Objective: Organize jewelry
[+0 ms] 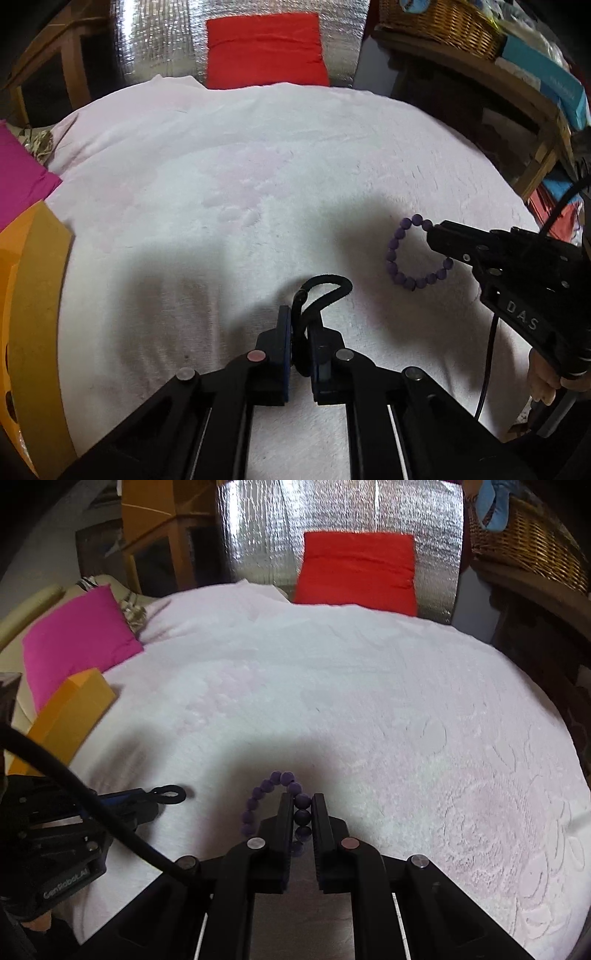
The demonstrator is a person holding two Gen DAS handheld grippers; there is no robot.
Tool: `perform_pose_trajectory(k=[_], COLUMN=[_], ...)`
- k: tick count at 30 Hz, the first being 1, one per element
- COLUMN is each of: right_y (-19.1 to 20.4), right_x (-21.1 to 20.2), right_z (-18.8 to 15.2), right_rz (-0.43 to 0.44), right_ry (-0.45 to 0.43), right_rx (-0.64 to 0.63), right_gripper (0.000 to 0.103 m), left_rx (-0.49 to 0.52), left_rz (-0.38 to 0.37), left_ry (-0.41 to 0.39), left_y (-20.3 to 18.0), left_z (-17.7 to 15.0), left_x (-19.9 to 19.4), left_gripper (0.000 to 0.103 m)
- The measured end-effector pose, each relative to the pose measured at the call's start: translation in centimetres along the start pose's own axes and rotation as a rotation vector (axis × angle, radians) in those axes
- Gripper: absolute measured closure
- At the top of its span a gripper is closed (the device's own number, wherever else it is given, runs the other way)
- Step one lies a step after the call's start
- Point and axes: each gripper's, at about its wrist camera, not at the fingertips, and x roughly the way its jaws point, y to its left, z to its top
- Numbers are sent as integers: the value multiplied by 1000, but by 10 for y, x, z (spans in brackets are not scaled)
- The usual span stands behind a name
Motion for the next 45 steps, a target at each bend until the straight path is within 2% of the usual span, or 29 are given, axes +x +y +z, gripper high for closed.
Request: perform_pose_trajectory(k=[8,15,20,24,34,45], right_y=[14,42,62,77,116,181], right_x=[-18,-25,-26,-27,-25,-28], right_z=[7,11,15,20,43,74], right_rz=[53,88,113,126,167,237], right_ry=[-54,-68,-76,-77,-80,-116], right_rx=[15,-1,-11,-13,-17,-88], right_gripper=[93,93,93,93,93,93], left_rx=[-77,-178,-258,-293,-395,-435], left_rz=[45,172,207,265,312,368], left_ry=[-58,-141,-182,-225,-265,-245], left_y=[25,55,76,96,157,195], left_z=[-2,-13,-21,-22,-36,-56], left_x=[-30,-71,-91,-103,-128,-136], left_gripper=[94,94,94,94,94,94])
